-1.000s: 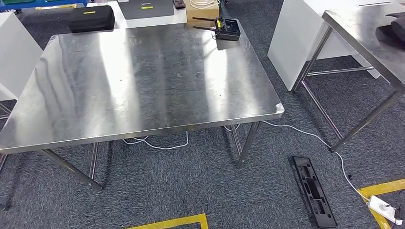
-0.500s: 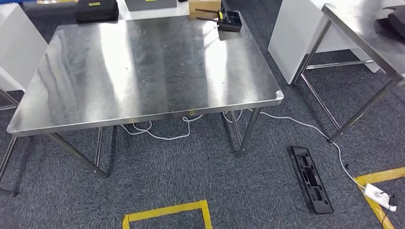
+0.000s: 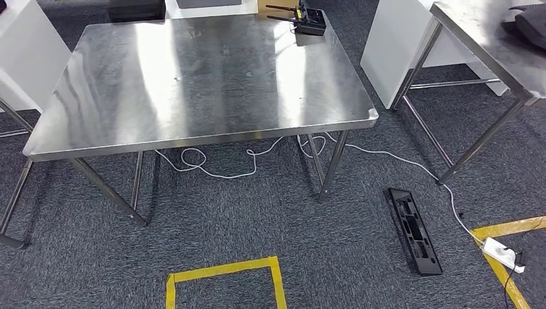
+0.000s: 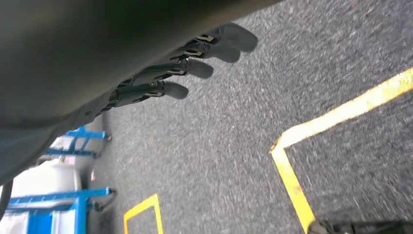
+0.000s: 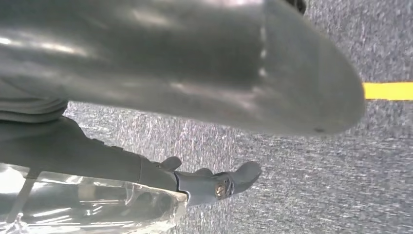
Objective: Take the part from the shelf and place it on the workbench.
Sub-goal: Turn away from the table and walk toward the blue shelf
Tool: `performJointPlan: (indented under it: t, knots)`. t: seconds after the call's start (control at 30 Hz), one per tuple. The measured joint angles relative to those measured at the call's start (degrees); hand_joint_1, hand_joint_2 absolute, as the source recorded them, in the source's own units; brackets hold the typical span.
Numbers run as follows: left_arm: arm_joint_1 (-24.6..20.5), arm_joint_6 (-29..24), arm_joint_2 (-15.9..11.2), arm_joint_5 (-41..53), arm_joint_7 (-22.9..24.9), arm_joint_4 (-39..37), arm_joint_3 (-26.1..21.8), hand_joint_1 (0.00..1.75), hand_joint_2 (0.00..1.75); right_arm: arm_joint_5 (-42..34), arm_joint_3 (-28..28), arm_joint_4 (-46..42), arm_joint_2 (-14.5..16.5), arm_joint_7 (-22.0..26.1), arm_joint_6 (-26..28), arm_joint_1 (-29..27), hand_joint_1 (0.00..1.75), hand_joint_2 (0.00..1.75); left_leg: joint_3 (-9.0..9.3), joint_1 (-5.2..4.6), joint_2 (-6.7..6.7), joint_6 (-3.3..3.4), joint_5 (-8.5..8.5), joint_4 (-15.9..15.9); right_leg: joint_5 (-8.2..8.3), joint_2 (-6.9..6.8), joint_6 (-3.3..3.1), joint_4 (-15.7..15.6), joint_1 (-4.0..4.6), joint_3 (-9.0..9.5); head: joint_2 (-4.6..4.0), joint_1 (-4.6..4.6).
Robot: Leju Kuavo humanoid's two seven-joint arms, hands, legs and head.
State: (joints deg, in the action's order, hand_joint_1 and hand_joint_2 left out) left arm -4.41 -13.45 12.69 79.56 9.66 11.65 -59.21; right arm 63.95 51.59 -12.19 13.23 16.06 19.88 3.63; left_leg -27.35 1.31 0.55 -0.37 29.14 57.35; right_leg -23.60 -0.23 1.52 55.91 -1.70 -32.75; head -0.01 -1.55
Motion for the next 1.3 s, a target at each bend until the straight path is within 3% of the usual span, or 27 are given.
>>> performJointPlan:
  t: [0.07, 0.1, 0.13, 0.2, 0.23, 0.27, 0.3, 0.33, 0.37, 0.43, 0.5, 0.57, 0.6, 0.67, 0.73, 0.77, 0.8, 0.83, 0.9, 0.97, 1.03, 1.1, 1.13, 1.2, 1.27, 1.3]
  knots:
    - [0.0, -0.3, -0.1, -0.1, 0.5, 0.0, 0.0, 0.00, 0.00, 0.2, 0.0, 0.0, 0.1, 0.2, -0.1, 0.0, 0.00, 0.00, -0.90, -0.24, -0.23, 1.23, -0.98, -0.4, 0.61, -0.02, 0.91, -0.1, 0.16, -0.38, -0.01, 0.03]
    - [-0.1, -0.3, -0.1, -0.1, 0.6, 0.0, 0.0, 0.00, 0.00, 0.3, 0.0, 0.0, 0.0, 0.3, -0.1, 0.0, 0.00, 0.00, -1.46, -0.30, -0.37, 1.92, -1.64, -0.7, -0.12, -0.01, 0.91, 0.6, 0.27, -0.99, -0.01, 0.13]
    - [-0.2, -0.4, -0.1, -0.3, 0.6, 0.0, 0.0, 0.00, 0.00, 0.5, 0.0, 0.1, 0.0, 0.5, -0.3, 0.1, 0.00, 0.00, -2.13, -0.35, -0.51, 2.61, -2.37, -1.0, -1.75, -0.01, 0.62, 2.3, 0.34, -1.93, -0.01, 0.23]
    - [-0.3, -0.5, -0.1, -0.6, 0.5, 0.0, 0.0, 0.00, 0.00, 0.7, -0.1, 0.1, -0.1, 0.8, -0.5, 0.2, 0.00, 0.00, -3.68, -0.61, -0.66, 3.43, -3.66, -1.2, -6.87, 0.01, -0.42, 9.2, 0.33, -4.50, 0.00, 0.56]
    - [-0.3, -0.6, -0.1, -0.7, 0.4, 0.0, 0.0, 0.00, 0.00, 0.8, -0.1, 0.1, -0.1, 0.9, -0.7, 0.2, 0.00, 0.00, -4.49, -0.83, -0.75, 3.65, -4.30, -1.2, -8.78, 0.02, -0.55, 13.0, 0.31, -5.48, 0.00, 0.69]
    - [-0.3, -0.7, -0.1, -0.7, 0.3, 0.0, 0.0, 0.00, 0.00, 1.0, -0.2, 0.1, -0.1, 1.0, -0.8, 0.2, 0.00, 0.00, -5.34, -1.04, -0.83, 3.74, -4.95, -1.1, -9.60, 0.02, -0.36, 15.7, 0.37, -5.79, 0.00, 0.77]
    - [-0.3, -0.8, -0.1, -0.7, 0.3, 0.0, 0.0, 0.00, 0.00, 1.1, -0.2, 0.1, -0.2, 1.1, -0.8, 0.2, 0.00, 0.00, -6.16, -1.26, -0.88, 3.78, -5.59, -1.1, -9.34, 0.03, 0.04, 16.8, 0.48, -5.18, 0.00, 0.83]
    - [-0.3, -0.9, -0.1, -0.6, 0.3, 0.0, 0.0, 0.00, 0.00, 1.2, -0.3, 0.1, -0.2, 1.2, -0.9, 0.3, 0.00, 0.00, -6.80, -1.48, -0.91, 3.77, -6.20, -1.1, -8.24, 0.02, 0.44, 15.5, 0.61, -3.43, -0.01, 0.86]
    - [-0.4, -1.0, -0.1, -0.6, 0.3, 0.0, 0.0, 0.00, 0.00, 1.2, -0.4, 0.1, -0.2, 1.3, -0.9, 0.4, 0.00, 0.00, -7.37, -1.64, -0.91, 3.72, -6.81, -1.0, -7.08, 0.02, 0.54, 12.1, 0.82, -0.60, 0.00, 0.87]
    - [-0.4, -1.1, 0.0, -0.4, 0.3, 0.0, 0.0, 0.00, 0.00, 1.3, -0.6, 0.1, -0.3, 1.5, -1.0, 0.7, 0.00, 0.00, -8.18, -1.96, -0.92, 3.40, -7.96, -0.9, -6.40, 0.00, -0.18, 2.7, 1.48, 6.00, 0.00, 0.84]
    - [-0.5, -1.2, 0.1, -0.3, 0.3, 0.0, 0.0, 0.00, 0.00, 1.3, -0.7, 0.1, -0.3, 1.6, -1.0, 0.9, 0.00, 0.00, -8.64, -2.03, -1.03, 2.87, -9.03, -1.0, -6.88, 0.03, -1.05, -2.8, 2.08, 8.95, 0.00, 0.78]
    - [-0.4, -1.2, 0.1, -0.2, 0.3, 0.0, 0.0, 0.00, 0.00, 1.3, -0.8, 0.1, -0.2, 1.6, -1.0, 0.9, 0.00, 0.00, -8.96, -1.82, -1.01, 2.23, -9.62, -1.0, -6.32, 0.02, -1.63, -3.5, 1.75, 8.44, -0.01, 0.76]
    - [-0.4, -1.3, 0.0, -0.1, 0.4, 0.0, 0.0, 0.00, 0.00, 1.3, -0.9, 0.1, -0.2, 1.7, -1.0, 0.9, 0.00, 0.00, -9.36, -1.62, -0.91, 1.89, -8.75, -0.3, -5.80, -0.05, -2.16, -3.5, 1.37, 8.16, -0.01, 0.77]
    - [-0.4, -1.4, -0.1, 0.0, 0.5, 0.0, 0.0, 0.00, 0.00, 1.3, -1.0, 0.2, -0.1, 1.8, -1.0, 0.8, 0.00, 0.00, -10.82, -1.14, -0.62, 1.12, -3.98, 4.0, -4.60, -0.24, -3.13, -3.7, 0.62, 7.26, -0.01, 0.57]
    - [-0.3, -1.6, -0.2, 0.1, 0.6, 0.0, 0.0, 0.00, 0.00, 1.3, -1.0, 0.2, 0.0, 1.9, -1.1, 0.8, 0.00, 0.00, -12.45, -0.60, -0.50, 0.27, 1.40, 11.4, -3.57, -0.33, -3.38, -3.6, 0.63, 6.21, -0.01, 0.35]
    - [-0.3, -1.7, -0.3, 0.2, 0.7, 0.0, 0.0, 0.00, 0.00, 1.4, -1.0, 0.2, 0.0, 2.0, -1.1, 0.7, 0.00, 0.00, -12.76, -0.26, -0.50, -0.17, 2.44, 14.2, -3.10, -0.36, -3.18, -3.5, 0.56, 5.65, -0.01, 0.36]
    - [-0.4, -1.9, -0.4, 0.3, 0.8, 0.0, 0.0, 0.00, 0.00, 1.5, -1.1, 0.3, 0.0, 2.1, -1.2, 0.7, 0.00, 0.00, -12.28, 0.12, -0.53, -0.60, 2.16, 15.5, -2.69, -0.38, -2.90, -3.2, 0.41, 5.01, -0.01, 0.33]
    - [-0.4, -2.2, -0.5, 0.4, 1.1, 0.0, 0.1, 0.00, 0.00, 1.6, -1.1, 0.3, 0.0, 2.2, -1.2, 0.6, 0.00, 0.00, -10.73, 0.54, -0.56, -1.02, 0.95, 14.5, -2.39, -0.37, -2.59, -2.7, 0.19, 4.36, -0.01, 0.33]
    - [-0.4, -2.6, -0.7, 1.0, 1.7, 0.0, 0.1, 0.00, 0.00, 1.8, -1.3, 0.3, 0.1, 2.3, -1.2, 0.6, 0.00, 0.00, -5.50, 1.23, -0.51, -1.87, -1.29, 7.6, -2.08, -0.30, -2.11, -1.6, -0.21, 2.88, 0.00, 0.26]
    - [-0.4, -2.9, -0.7, 1.7, 2.3, 0.0, 0.4, 0.00, 0.00, 1.9, -1.4, 0.3, 0.1, 2.4, -1.2, 0.8, 0.00, 0.00, -2.13, 1.20, -0.16, -1.97, -1.27, 1.9, -1.77, -0.26, -1.38, -0.5, -0.06, 1.62, 0.00, 0.14]
    - [-0.5, -3.2, -0.8, 2.4, 3.0, 0.0, 0.9, 0.00, 0.00, 2.1, -1.5, 0.3, 0.3, 2.5, -1.2, 1.1, 0.00, 0.00, -2.20, 0.68, 0.06, -1.23, -0.97, 0.8, -1.13, -0.23, -0.25, -0.1, 0.32, 0.90, 0.00, 0.08]
    - [-0.6, -3.6, -0.9, 2.8, 3.8, 0.0, 1.3, 0.00, 0.00, 2.6, -1.6, 0.3, 0.3, 2.6, -1.2, 1.2, 0.00, 0.00, -2.86, 0.39, -0.10, 0.15, -1.72, 0.4, -1.20, -0.21, 0.58, 0.2, 0.38, 0.16, 0.00, 0.09]
    - [-0.6, -3.7, -0.9, 2.9, 4.2, 0.0, 1.4, 0.00, 0.00, 2.8, -1.7, 0.3, 0.3, 2.6, -1.2, 1.3, 0.00, 0.00, -3.30, 0.28, -0.21, 1.02, -2.27, 0.2, -2.24, -0.19, 0.60, 1.4, 0.32, -0.64, 0.00, 0.19]
    - [-0.8, -4.1, -0.9, 3.1, 4.7, 0.0, 1.7, 0.00, 0.00, 3.2, -2.1, 0.3, 0.3, 2.7, -1.3, 1.5, 0.00, 0.00, -4.58, 0.02, -0.38, 2.44, -3.42, 0.0, -6.51, -0.13, -0.04, 7.6, 0.12, -3.39, 0.01, 0.46]
    - [-0.8, -4.5, -0.9, 3.1, 5.2, 0.0, 1.8, 0.00, 0.00, 3.9, -2.6, 0.3, 0.3, 2.8, -1.5, 1.6, 0.00, 0.00, -6.07, -0.37, -0.45, 3.00, -4.56, 0.0, -10.05, -0.10, -0.22, 15.3, 0.16, -5.75, 0.00, 0.67]
    - [-0.8, -4.7, -0.9, 3.1, 5.5, 0.0, 1.8, 0.00, 0.00, 4.3, -2.9, 0.3, 0.3, 2.8, -1.7, 1.6, 0.00, 0.00, -6.79, -0.57, -0.48, 3.07, -5.14, 0.0, -10.37, -0.09, 0.03, 17.2, 0.23, -5.86, -0.01, 0.68]
